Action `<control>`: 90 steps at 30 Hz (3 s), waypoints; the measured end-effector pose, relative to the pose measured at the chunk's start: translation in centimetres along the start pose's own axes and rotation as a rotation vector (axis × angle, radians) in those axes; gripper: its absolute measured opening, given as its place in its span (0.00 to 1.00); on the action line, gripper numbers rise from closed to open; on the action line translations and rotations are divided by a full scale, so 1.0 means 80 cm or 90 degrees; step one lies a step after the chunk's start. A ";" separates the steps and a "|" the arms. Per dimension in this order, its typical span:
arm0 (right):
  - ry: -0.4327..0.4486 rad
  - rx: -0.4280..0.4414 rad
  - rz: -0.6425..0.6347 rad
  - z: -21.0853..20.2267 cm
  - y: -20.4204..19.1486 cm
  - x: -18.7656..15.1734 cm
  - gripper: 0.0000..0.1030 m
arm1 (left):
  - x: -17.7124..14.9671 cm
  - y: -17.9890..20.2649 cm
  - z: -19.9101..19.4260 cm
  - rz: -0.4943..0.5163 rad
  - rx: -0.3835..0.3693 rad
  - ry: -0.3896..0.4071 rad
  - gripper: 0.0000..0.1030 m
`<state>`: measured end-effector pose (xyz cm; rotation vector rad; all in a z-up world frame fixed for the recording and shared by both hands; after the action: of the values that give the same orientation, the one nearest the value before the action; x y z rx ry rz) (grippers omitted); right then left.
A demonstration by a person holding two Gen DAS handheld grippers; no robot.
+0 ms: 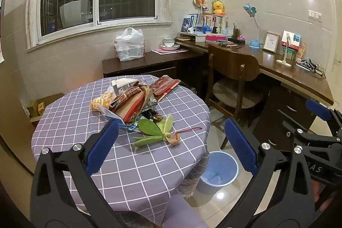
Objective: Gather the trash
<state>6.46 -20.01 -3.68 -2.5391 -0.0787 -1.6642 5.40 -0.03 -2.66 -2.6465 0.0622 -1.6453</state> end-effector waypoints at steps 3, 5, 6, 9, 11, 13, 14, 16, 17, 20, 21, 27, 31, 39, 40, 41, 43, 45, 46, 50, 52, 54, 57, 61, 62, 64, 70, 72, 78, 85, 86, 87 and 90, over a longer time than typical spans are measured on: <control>-0.002 0.001 -0.002 0.001 -0.001 0.000 0.96 | 0.006 0.000 -0.003 -0.003 -0.006 0.000 0.94; 0.000 0.001 0.000 0.001 -0.001 0.000 0.96 | 0.007 0.000 -0.004 -0.007 -0.007 0.001 0.94; 0.000 0.002 0.000 0.001 -0.002 0.000 0.96 | 0.008 -0.001 -0.004 -0.008 -0.009 0.001 0.94; 0.001 0.003 -0.001 0.001 0.001 0.000 0.96 | 0.015 0.003 -0.014 -0.006 -0.007 0.008 0.94; 0.001 0.002 -0.003 0.001 -0.002 0.000 0.96 | 0.019 0.003 -0.017 -0.007 -0.007 0.007 0.94; 0.002 0.002 -0.004 0.001 -0.001 0.001 0.96 | 0.023 0.003 -0.020 -0.007 -0.006 0.007 0.94; 0.002 0.002 -0.005 -0.001 -0.004 0.002 0.96 | 0.025 0.003 -0.021 -0.008 -0.005 0.007 0.94; 0.002 0.001 -0.005 -0.003 -0.006 0.003 0.96 | 0.018 0.002 -0.021 -0.006 0.001 0.010 0.94; 0.002 0.002 -0.005 -0.003 -0.006 0.002 0.96 | 0.020 0.001 -0.021 -0.007 0.005 0.008 0.94; -0.001 -0.003 -0.009 -0.004 -0.005 0.003 0.96 | 0.021 0.000 -0.021 -0.008 0.003 0.002 0.94; -0.001 -0.004 -0.011 -0.005 -0.006 0.004 0.96 | 0.022 -0.001 -0.021 -0.009 0.003 0.001 0.94; -0.007 -0.004 -0.016 0.000 -0.009 0.002 0.96 | 0.015 -0.001 -0.012 -0.010 0.003 -0.004 0.94; -0.014 -0.003 -0.018 0.003 -0.007 -0.002 0.96 | 0.012 -0.001 -0.011 -0.006 0.010 0.004 0.94; -0.012 -0.010 -0.032 0.004 -0.009 -0.004 0.96 | 0.007 -0.001 -0.007 -0.005 0.014 0.002 0.94; -0.012 -0.008 -0.032 0.003 -0.009 -0.004 0.96 | 0.008 -0.002 -0.007 -0.006 0.013 0.002 0.94; -0.012 -0.007 -0.031 0.003 -0.009 -0.004 0.96 | 0.007 -0.002 -0.006 -0.006 0.014 0.002 0.94; -0.013 -0.005 -0.030 0.003 -0.011 -0.004 0.96 | 0.007 -0.002 -0.006 -0.006 0.015 0.003 0.94; -0.014 -0.005 -0.030 0.004 -0.011 -0.004 0.96 | 0.007 -0.003 -0.006 -0.007 0.014 0.004 0.94; -0.014 -0.006 -0.030 0.004 -0.011 -0.004 0.96 | 0.006 -0.003 -0.006 -0.007 0.014 0.004 0.94; -0.013 -0.004 -0.029 0.004 -0.010 -0.004 0.96 | 0.007 -0.003 -0.006 -0.007 0.015 0.006 0.94; -0.013 -0.005 -0.030 0.004 -0.010 -0.004 0.96 | 0.006 -0.003 -0.006 -0.009 0.013 0.005 0.94; -0.010 -0.007 -0.033 0.001 -0.011 -0.003 0.96 | 0.005 -0.004 -0.006 -0.009 0.014 0.006 0.94; -0.010 -0.007 -0.039 -0.002 -0.013 -0.004 0.96 | 0.004 -0.005 -0.006 -0.010 0.019 0.007 0.94; -0.011 -0.004 -0.040 -0.003 -0.015 -0.005 0.96 | 0.001 -0.007 -0.007 -0.012 0.019 0.006 0.94; -0.011 -0.004 -0.039 -0.004 -0.015 -0.005 0.96 | 0.001 -0.006 -0.008 -0.013 0.020 0.006 0.94; -0.011 -0.005 -0.040 -0.004 -0.015 -0.005 0.96 | 0.000 -0.007 -0.008 -0.012 0.022 0.007 0.94; -0.012 -0.006 -0.039 -0.004 -0.015 -0.006 0.96 | -0.001 -0.007 -0.008 -0.010 0.023 0.006 0.94; -0.013 -0.008 -0.040 -0.004 -0.015 -0.007 0.96 | -0.002 -0.007 -0.009 -0.010 0.024 0.005 0.94; -0.019 -0.009 -0.038 -0.003 -0.012 -0.009 0.96 | -0.003 -0.005 -0.009 -0.011 0.019 -0.002 0.94; -0.023 -0.008 -0.038 -0.003 -0.013 -0.011 0.96 | -0.005 -0.004 -0.009 -0.014 0.013 -0.008 0.94; -0.022 -0.009 -0.039 -0.002 -0.013 -0.010 0.96 | -0.005 -0.005 -0.008 -0.015 0.012 -0.009 0.94; -0.023 -0.008 -0.041 -0.002 -0.013 -0.010 0.96 | -0.005 -0.005 -0.007 -0.014 0.011 -0.011 0.94; -0.025 -0.009 -0.042 -0.001 -0.015 -0.011 0.96 | -0.006 -0.006 -0.005 -0.018 0.006 -0.017 0.94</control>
<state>5.92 -18.85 -4.42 -2.6075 -0.1564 -1.6440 4.82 0.46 -2.85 -2.6737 0.0167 -1.6131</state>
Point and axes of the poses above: each gripper's, at about its wrist camera, not at the fingertips, and z roughly the way its jaws point, y to its right, x to its top, the point moved 6 cm from there along z, roughly the way its jaws point, and after that the axes turned 2 degrees about z, right-handed, at the moved point
